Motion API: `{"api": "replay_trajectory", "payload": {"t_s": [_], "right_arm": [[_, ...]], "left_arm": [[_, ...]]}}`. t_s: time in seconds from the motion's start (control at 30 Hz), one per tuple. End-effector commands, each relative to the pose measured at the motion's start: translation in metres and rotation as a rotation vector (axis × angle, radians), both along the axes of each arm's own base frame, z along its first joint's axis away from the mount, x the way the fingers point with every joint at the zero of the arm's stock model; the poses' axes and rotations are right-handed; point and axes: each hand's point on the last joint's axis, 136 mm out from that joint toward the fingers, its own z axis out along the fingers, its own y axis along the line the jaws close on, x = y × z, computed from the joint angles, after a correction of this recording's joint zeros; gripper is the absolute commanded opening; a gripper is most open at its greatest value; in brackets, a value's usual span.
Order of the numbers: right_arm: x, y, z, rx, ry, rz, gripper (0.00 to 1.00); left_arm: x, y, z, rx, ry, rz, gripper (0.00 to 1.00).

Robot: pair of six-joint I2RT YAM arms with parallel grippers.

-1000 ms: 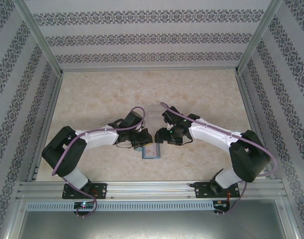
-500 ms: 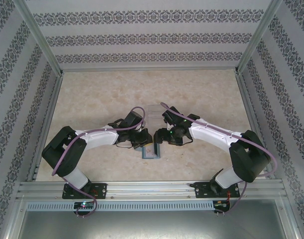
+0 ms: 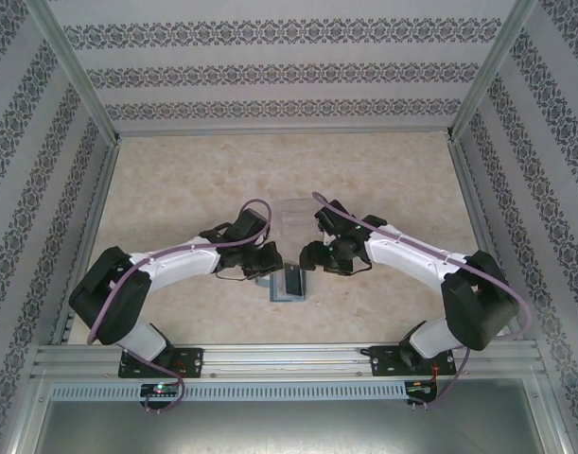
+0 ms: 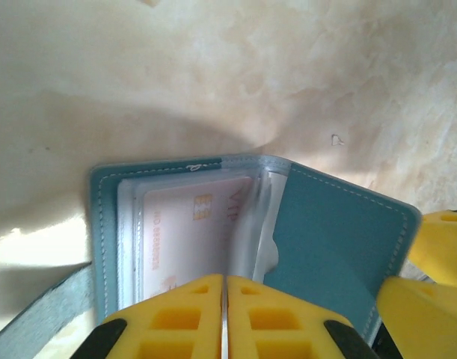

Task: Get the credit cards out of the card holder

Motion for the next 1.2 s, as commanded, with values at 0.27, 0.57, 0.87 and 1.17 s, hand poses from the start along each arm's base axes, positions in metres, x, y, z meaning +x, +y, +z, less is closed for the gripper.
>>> {"api": "replay_trajectory", "payload": {"t_s": [0.27, 0.57, 0.87, 1.17], "right_arm": [[-0.003, -0.044, -0.011, -0.224, 0.002, -0.02, 0.67], [-0.007, -0.065, -0.022, -0.408, 0.013, 0.017, 0.71], [-0.009, -0.073, -0.038, -0.578, 0.026, 0.073, 0.81], [-0.009, -0.073, -0.056, -0.644, 0.03, 0.103, 0.78]], "left_arm": [[-0.001, -0.006, 0.026, 0.029, -0.044, -0.072, 0.1], [-0.005, -0.03, 0.015, 0.017, -0.015, -0.136, 0.07], [-0.008, -0.031, -0.005, 0.026, 0.022, -0.139, 0.06], [-0.011, -0.017, -0.022, 0.096, 0.032, -0.123, 0.03]]}}
